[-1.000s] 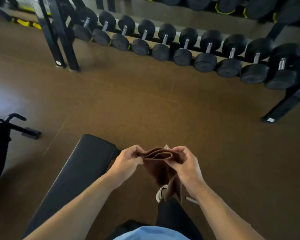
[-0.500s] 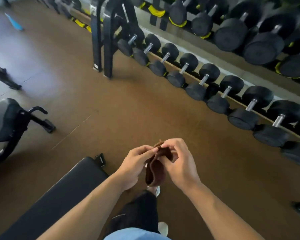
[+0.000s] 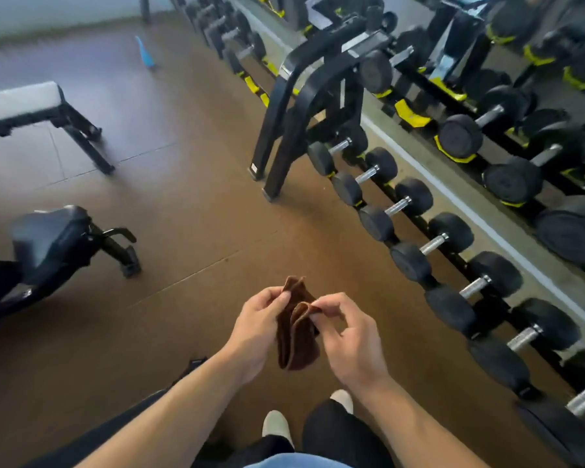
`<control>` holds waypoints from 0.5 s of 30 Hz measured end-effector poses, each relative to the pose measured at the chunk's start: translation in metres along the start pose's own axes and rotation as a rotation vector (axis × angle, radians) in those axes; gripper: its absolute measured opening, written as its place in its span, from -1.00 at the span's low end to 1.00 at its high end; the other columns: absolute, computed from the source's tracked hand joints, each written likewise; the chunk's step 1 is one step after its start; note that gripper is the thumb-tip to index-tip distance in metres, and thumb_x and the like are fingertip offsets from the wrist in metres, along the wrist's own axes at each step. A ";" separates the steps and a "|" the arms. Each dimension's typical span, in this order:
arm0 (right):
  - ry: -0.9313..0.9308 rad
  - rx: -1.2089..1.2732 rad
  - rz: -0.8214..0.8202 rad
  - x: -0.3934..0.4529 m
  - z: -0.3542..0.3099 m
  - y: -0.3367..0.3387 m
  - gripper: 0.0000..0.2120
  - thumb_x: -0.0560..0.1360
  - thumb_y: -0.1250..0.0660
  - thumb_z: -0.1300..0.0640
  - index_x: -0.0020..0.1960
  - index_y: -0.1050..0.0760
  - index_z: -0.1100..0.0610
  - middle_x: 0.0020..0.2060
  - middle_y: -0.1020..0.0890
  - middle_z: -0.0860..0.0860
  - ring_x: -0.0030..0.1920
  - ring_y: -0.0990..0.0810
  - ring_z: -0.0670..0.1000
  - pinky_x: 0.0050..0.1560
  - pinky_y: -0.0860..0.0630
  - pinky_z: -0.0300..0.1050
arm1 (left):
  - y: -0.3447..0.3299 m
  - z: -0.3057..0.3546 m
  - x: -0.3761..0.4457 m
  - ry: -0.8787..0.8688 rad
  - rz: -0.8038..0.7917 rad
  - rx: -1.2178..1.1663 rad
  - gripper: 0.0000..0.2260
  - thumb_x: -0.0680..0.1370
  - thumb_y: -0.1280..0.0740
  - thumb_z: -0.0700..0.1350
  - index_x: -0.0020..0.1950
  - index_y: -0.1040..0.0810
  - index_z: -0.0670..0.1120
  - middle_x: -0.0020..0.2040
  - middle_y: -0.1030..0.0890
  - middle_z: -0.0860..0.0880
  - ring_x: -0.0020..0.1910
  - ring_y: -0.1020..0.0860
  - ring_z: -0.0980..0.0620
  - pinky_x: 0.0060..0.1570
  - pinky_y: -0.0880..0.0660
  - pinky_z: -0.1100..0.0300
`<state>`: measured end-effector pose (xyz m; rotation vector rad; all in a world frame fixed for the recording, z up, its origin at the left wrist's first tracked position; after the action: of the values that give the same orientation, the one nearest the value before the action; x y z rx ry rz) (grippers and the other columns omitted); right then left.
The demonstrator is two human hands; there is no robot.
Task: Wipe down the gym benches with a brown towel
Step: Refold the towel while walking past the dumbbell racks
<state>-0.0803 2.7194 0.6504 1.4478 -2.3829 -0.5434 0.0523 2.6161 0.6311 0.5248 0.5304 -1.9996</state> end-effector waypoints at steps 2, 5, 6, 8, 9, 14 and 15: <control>-0.144 0.133 -0.090 0.052 0.000 -0.002 -0.85 0.62 -0.42 0.21 0.06 -0.59 -0.04 -0.15 -0.70 -0.24 0.00 -0.68 -0.21 -0.04 -0.60 -0.36 | 0.003 0.022 0.029 0.000 0.001 -0.019 -0.81 0.69 -0.28 -0.08 0.14 -0.67 -0.10 -0.02 -0.72 -0.14 -0.04 -0.66 -0.03 0.04 -0.58 0.08; -0.309 0.321 -0.162 0.132 0.009 -0.009 -0.91 0.63 -0.42 0.19 0.07 -0.62 0.02 -0.16 -0.72 -0.15 -0.06 -0.71 -0.11 -0.06 -0.63 -0.22 | 0.006 0.057 0.073 0.001 -0.003 -0.076 -0.79 0.70 -0.26 -0.10 0.19 -0.66 -0.12 0.02 -0.74 -0.15 -0.06 -0.69 0.00 -0.14 -0.61 0.21; -0.343 0.355 -0.201 0.160 0.013 -0.012 -0.91 0.62 -0.43 0.18 0.09 -0.62 0.01 -0.16 -0.72 -0.13 -0.05 -0.71 -0.08 -0.06 -0.63 -0.21 | 0.006 0.069 0.089 0.001 -0.005 -0.085 -0.79 0.70 -0.26 -0.09 0.20 -0.66 -0.11 0.04 -0.74 -0.16 -0.04 -0.70 -0.01 -0.13 -0.60 0.20; -0.391 0.412 -0.301 0.211 0.018 -0.017 -0.81 0.63 -0.43 0.18 0.19 -0.63 -0.04 -0.13 -0.73 -0.12 -0.02 -0.72 -0.09 -0.05 -0.62 -0.23 | 0.007 0.094 0.120 -0.002 -0.003 -0.091 -0.79 0.70 -0.26 -0.08 0.21 -0.66 -0.08 0.05 -0.73 -0.14 -0.01 -0.69 -0.01 -0.05 -0.57 0.17; -0.405 0.433 -0.356 0.235 0.018 -0.019 -0.77 0.63 -0.42 0.19 0.23 -0.64 -0.05 -0.09 -0.74 -0.12 0.01 -0.72 -0.10 -0.04 -0.61 -0.25 | 0.007 0.107 0.135 0.005 0.008 -0.106 -0.79 0.69 -0.27 -0.08 0.20 -0.66 -0.09 0.04 -0.74 -0.13 -0.01 -0.69 0.00 -0.02 -0.57 0.15; -0.395 0.391 -0.438 0.338 0.013 -0.031 -0.86 0.61 -0.45 0.20 0.11 -0.72 0.01 -0.10 -0.77 0.00 -0.02 -0.75 0.04 -0.11 -0.65 -0.19 | 0.013 0.168 0.203 0.019 0.173 -0.139 -0.81 0.66 -0.32 0.01 0.02 -0.64 -0.08 -0.16 -0.69 -0.04 -0.19 -0.63 0.10 -0.20 -0.52 0.27; -0.377 0.359 -0.425 0.360 0.012 -0.036 -0.88 0.59 -0.48 0.18 0.06 -0.72 0.00 -0.14 -0.77 -0.01 -0.06 -0.74 0.01 -0.14 -0.65 -0.19 | 0.018 0.178 0.218 0.015 0.216 -0.133 -0.80 0.67 -0.31 0.03 -0.01 -0.63 -0.06 -0.18 -0.67 -0.03 -0.21 -0.61 0.11 -0.21 -0.50 0.26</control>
<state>-0.2185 2.3846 0.6439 2.2121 -2.5544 -0.5427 -0.0537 2.3556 0.6509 0.4935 0.5865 -1.7439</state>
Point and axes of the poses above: each hand's wrist, its own x-axis towards the middle knuckle, its own y-axis out of the back of the hand, z = x × y, the point moved 2 cm from there along x, towards the middle knuckle
